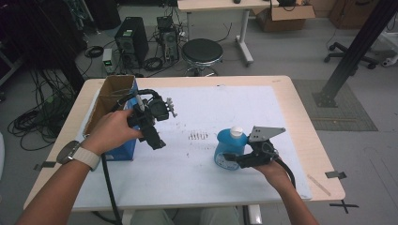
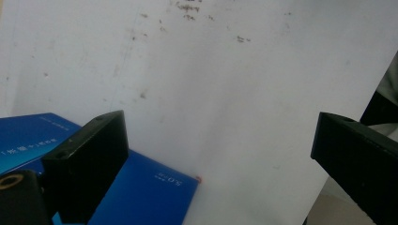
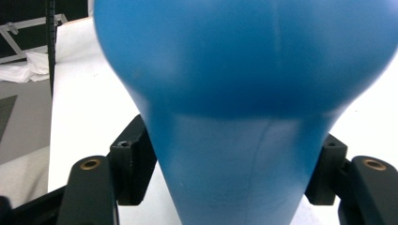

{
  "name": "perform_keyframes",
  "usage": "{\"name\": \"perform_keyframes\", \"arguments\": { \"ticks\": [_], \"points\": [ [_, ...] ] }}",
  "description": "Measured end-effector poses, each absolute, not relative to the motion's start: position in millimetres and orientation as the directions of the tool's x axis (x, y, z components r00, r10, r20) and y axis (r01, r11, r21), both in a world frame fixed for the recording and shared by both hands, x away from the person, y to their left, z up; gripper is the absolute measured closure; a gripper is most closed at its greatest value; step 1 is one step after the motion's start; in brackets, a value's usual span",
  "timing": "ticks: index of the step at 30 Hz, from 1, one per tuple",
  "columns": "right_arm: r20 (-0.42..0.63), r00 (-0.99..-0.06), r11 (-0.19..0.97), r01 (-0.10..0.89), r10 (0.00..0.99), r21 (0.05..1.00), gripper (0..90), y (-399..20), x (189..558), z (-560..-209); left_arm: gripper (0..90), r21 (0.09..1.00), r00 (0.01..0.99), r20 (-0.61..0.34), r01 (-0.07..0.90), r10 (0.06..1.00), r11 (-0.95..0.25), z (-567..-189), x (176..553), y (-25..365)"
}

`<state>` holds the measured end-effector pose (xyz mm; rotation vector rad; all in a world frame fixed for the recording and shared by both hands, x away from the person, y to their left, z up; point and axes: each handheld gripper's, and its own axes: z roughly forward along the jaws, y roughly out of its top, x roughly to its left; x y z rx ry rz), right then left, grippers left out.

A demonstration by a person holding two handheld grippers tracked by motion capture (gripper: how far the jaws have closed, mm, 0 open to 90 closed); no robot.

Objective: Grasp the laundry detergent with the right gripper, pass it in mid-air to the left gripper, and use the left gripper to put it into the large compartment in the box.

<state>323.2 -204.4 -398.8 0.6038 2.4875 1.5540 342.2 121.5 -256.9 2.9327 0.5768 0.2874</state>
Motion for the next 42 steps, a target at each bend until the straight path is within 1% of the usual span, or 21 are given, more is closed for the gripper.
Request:
{"name": "perform_keyframes", "arguments": {
  "ticks": [3, 9, 14, 19, 28, 34, 39, 42],
  "points": [
    [0.077, -0.910, 0.384, 0.248, 0.408, 0.889, 36.4, -204.1, 323.1, -398.1, 5.1, 0.174, 0.908, 0.160, 0.360, 0.387, -0.916, -257.2, 342.2, 121.6],
    [0.071, -0.907, 0.382, 0.244, 0.415, 0.891, 36.8, -203.8, 323.3, -397.6, 5.1, 0.173, 0.908, 0.161, 0.360, 0.387, -0.917, -256.9, 342.2, 122.4],
    [0.062, -0.910, 0.382, 0.234, 0.411, 0.894, 40.3, -203.3, 323.1, -397.5, 5.1, 0.172, 0.907, 0.161, 0.362, 0.389, -0.916, -256.8, 342.4, 122.8],
    [0.059, -0.911, 0.382, 0.229, 0.409, 0.895, 40.9, -203.3, 322.9, -397.6, 5.1, 0.172, 0.908, 0.161, 0.361, 0.387, -0.917, -256.8, 343.1, 123.0],
    [0.001, -0.910, 0.415, 0.190, 0.415, 0.890, 44.2, -201.0, 318.1, -395.3, 5.1, 0.176, 0.907, 0.160, 0.361, 0.389, -0.916, -257.0, 343.5, 122.9],
    [0.028, -0.912, 0.407, 0.209, 0.409, 0.889, 44.4, -203.5, 319.2, -391.2, 5.1, 0.173, 0.913, 0.164, 0.346, 0.373, -0.922, -255.5, 339.6, 118.2],
    [0.023, -0.929, 0.421, 0.191, 0.370, 0.887, 44.4, -202.9, 317.1, -379.1, 5.1, 0.189, 0.917, 0.162, 0.334, 0.364, -0.924, -251.6, 336.0, 114.7],
    [0.028, -0.947, 0.423, 0.170, 0.321, 0.890, 44.4, -201.5, 314.4, -367.1, 5.1, 0.188, 0.924, 0.168, 0.312, 0.344, -0.931, -248.6, 330.4, 109.7]
  ]
}}
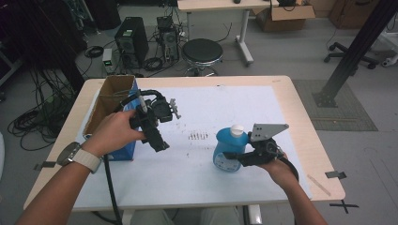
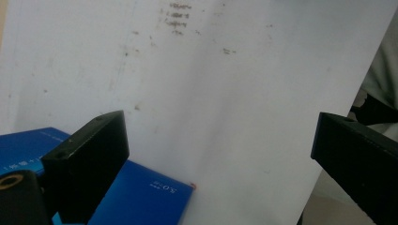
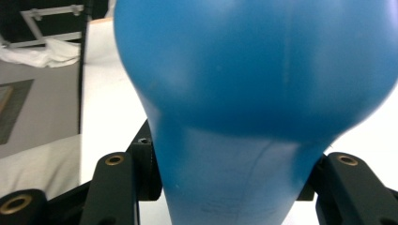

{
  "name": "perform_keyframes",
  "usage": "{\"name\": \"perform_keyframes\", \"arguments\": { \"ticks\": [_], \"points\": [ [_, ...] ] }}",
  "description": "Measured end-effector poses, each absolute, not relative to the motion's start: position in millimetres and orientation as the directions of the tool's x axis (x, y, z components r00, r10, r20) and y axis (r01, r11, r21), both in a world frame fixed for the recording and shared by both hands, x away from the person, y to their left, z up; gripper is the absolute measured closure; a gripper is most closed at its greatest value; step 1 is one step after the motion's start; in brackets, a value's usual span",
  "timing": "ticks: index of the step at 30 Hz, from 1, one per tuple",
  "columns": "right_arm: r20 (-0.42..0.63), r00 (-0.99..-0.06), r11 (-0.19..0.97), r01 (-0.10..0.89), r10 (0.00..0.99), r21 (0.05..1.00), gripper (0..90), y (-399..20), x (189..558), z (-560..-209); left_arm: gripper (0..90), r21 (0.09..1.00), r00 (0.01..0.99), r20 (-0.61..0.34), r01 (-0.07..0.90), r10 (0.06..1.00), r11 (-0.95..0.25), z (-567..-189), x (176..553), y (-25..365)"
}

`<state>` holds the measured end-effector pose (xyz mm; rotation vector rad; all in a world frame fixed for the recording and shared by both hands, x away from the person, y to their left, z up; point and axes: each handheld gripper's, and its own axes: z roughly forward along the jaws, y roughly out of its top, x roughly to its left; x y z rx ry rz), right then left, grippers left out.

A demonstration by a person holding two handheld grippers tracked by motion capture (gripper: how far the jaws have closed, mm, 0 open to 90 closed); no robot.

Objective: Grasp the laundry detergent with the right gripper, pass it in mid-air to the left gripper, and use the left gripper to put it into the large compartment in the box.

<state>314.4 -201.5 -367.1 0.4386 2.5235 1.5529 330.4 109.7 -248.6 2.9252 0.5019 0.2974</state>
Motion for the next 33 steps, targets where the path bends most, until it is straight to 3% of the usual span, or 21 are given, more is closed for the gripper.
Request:
{"name": "perform_keyframes", "arguments": {
  "ticks": [15, 33],
  "points": [
    [0.048, -0.982, 0.456, 0.129, 0.185, 0.880, 44.2, -195.7, 314.2, -342.9, 5.0, 0.197, 0.948, 0.181, 0.227, 0.263, -0.954, -225.5, 309.8, 87.4],
    [0.033, -0.999, 0.499, 0.042, 0.026, 0.866, 44.3, -164.5, 312.6, -329.9, 5.0, 0.206, 0.975, 0.125, 0.155, 0.183, -0.966, -204.3, 293.6, 73.9]
  ]
}}
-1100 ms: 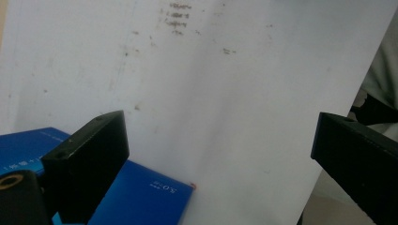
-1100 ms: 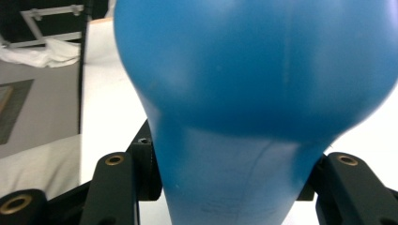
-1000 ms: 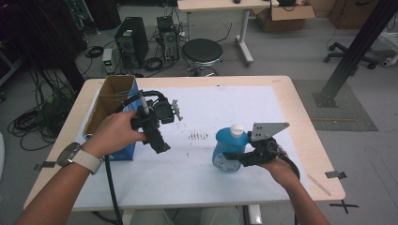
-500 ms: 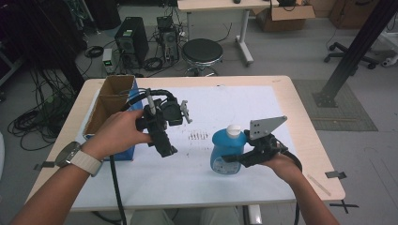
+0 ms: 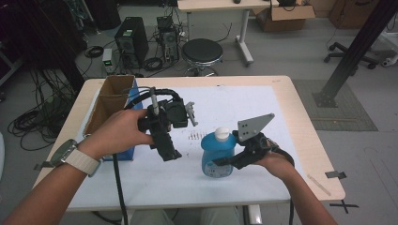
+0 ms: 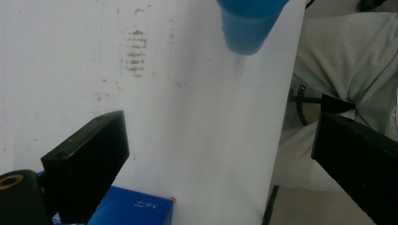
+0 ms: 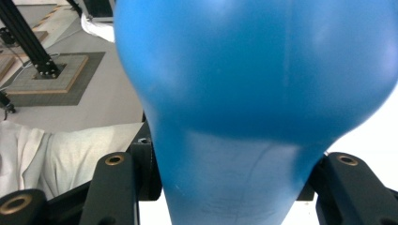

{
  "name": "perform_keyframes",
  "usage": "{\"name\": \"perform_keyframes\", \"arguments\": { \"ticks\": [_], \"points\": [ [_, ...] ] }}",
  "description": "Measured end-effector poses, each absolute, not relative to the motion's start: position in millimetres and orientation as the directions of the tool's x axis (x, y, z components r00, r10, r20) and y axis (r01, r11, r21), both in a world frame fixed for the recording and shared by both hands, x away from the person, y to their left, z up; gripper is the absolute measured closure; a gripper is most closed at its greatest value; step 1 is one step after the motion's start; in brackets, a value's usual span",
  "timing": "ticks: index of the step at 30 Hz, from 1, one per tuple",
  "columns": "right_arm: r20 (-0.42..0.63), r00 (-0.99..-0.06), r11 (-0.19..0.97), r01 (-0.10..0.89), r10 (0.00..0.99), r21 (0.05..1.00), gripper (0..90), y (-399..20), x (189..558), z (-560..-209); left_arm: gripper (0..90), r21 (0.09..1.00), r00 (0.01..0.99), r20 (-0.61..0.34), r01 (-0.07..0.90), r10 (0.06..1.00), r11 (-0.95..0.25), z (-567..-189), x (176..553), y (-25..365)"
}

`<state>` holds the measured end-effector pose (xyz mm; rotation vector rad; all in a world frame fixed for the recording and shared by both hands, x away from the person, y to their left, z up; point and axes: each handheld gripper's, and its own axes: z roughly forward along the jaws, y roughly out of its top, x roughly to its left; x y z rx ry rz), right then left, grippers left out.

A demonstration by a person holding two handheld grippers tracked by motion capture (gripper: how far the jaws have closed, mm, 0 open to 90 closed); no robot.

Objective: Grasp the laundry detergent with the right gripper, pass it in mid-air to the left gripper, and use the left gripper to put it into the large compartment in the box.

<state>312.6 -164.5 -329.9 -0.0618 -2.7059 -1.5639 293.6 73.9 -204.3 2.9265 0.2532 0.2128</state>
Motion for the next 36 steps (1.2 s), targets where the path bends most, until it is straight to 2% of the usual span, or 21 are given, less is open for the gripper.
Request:
{"name": "perform_keyframes", "arguments": {
  "ticks": [16, 36],
  "points": [
    [0.018, -0.999, 0.512, -0.007, -0.045, 0.859, 44.3, -129.4, 312.2, -325.7, 5.1, 0.202, 0.980, 0.106, 0.143, 0.167, -0.969, -197.3, 288.3, 69.5],
    [0.007, -0.998, 0.525, -0.030, -0.069, 0.850, 44.3, -105.6, 312.5, -323.9, 5.1, 0.209, 0.985, 0.088, 0.126, 0.147, -0.970, -197.0, 288.3, 61.6]
  ]
}}
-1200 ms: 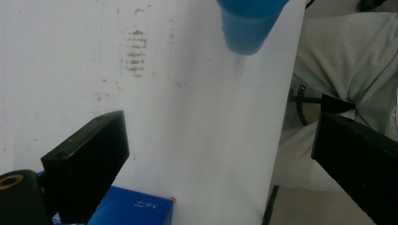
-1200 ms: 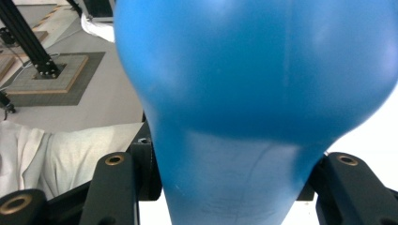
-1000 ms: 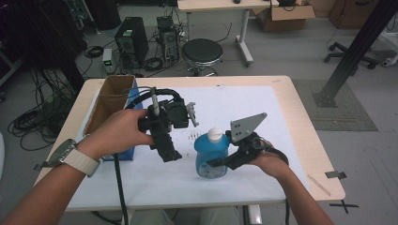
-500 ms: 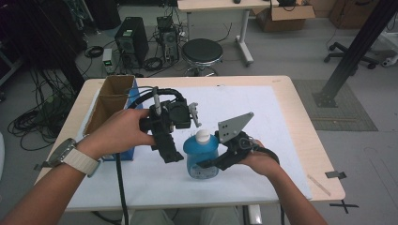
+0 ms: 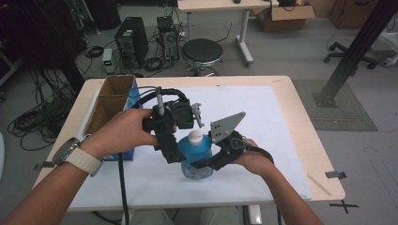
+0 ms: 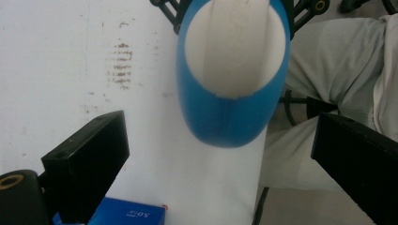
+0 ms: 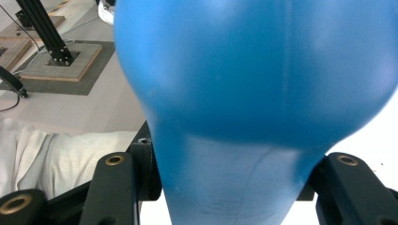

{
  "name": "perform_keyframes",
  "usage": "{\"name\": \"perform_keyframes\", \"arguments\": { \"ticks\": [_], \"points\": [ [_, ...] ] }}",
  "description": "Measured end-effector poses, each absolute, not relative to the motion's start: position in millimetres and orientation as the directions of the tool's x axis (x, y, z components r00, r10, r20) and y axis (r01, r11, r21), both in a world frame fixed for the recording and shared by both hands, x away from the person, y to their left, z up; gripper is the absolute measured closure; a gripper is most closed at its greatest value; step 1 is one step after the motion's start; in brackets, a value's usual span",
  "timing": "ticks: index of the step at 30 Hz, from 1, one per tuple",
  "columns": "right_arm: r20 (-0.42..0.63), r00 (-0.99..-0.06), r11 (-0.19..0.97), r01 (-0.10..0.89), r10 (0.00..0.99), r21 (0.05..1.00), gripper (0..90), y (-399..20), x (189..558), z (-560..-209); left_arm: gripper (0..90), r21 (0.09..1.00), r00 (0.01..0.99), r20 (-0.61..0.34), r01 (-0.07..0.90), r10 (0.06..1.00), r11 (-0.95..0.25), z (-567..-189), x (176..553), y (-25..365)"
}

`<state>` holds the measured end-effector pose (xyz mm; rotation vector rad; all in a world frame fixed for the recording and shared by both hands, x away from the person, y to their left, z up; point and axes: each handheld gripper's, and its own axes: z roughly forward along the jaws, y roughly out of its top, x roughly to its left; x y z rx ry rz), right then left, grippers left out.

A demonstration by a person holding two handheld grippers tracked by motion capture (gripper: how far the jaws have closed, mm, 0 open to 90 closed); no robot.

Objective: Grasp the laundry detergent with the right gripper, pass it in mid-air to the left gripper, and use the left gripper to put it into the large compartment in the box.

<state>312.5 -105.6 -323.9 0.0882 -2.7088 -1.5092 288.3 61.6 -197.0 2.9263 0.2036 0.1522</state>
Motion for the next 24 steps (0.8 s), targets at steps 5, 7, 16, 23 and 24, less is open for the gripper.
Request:
{"name": "perform_keyframes", "arguments": {
  "ticks": [5, 7, 16, 23, 24],
  "points": [
    [0.007, -0.997, 0.527, -0.032, -0.072, 0.849, 44.3, -102.3, 312.9, -323.2, 5.5, 0.207, 0.987, 0.083, 0.120, 0.139, -0.971, -198.4, 288.5, 58.9],
    [0.009, -0.997, 0.527, -0.030, -0.072, 0.849, 44.3, -100.8, 313.0, -322.6, 5.6, 0.204, 0.988, 0.082, 0.114, 0.133, -0.972, -199.5, 288.6, 56.8],
    [0.014, -0.998, 0.529, -0.021, -0.063, 0.849, 44.2, -99.9, 314.1, -322.9, 5.7, 0.206, 0.989, 0.078, 0.108, 0.127, -0.973, -203.5, 291.5, 48.6],
    [0.016, -0.998, 0.529, -0.019, -0.061, 0.849, 44.2, -101.0, 313.9, -322.3, 5.7, 0.202, 0.990, 0.075, 0.106, 0.123, -0.974, -208.1, 293.0, 42.7],
    [0.016, -0.998, 0.528, -0.019, -0.062, 0.849, 44.2, -101.1, 314.0, -322.2, 5.8, 0.199, 0.990, 0.077, 0.105, 0.122, -0.974, -208.8, 293.2, 41.9]
  ]
}}
